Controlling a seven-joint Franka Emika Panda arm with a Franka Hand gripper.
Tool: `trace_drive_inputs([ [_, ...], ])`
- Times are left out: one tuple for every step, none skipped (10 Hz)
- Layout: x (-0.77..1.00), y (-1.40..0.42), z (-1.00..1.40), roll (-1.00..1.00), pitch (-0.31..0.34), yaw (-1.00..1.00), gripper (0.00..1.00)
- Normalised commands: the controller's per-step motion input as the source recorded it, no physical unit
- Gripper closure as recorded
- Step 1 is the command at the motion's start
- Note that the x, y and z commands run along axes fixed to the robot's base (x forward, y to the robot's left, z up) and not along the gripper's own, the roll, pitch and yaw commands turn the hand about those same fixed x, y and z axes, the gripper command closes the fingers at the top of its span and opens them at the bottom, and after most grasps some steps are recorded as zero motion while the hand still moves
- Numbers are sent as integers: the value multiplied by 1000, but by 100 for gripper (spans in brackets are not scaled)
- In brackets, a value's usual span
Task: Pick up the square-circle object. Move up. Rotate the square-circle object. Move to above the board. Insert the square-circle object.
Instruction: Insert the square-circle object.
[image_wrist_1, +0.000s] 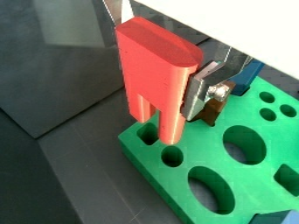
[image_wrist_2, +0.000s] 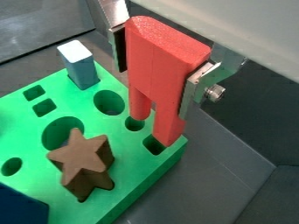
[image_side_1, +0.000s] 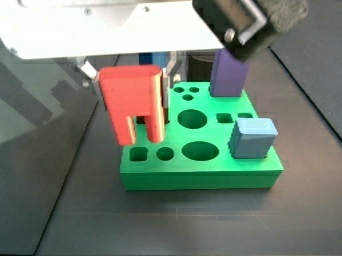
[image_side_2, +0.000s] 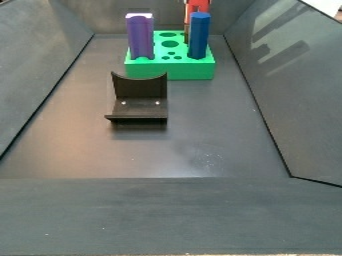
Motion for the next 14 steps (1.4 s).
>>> trace_drive_inputs([
  [51,0,-754,126,-74,29,100],
  [80,0,-677,91,-20,9,100],
  [194,0,-703,67,-7,0,100],
  [380,-69,-723,73,0,0,100],
  [417,-80,-760,76,0,0,100],
  [309,0,-674,57,0,0,100],
  [291,0,-700,63,0,0,100],
  [231,0,-657,83,0,0,100],
  [3,0,-529,86,0,0,100],
  [-29,0,-497,27,-29,0,100],
  [-206,-20,-431,29,-80,9,100],
  [-280,-57,-374,10,-100,11,100],
  [-254,-74,-351,0,-100,0,100],
  [-14,-46,-489,0,-60,0,100],
])
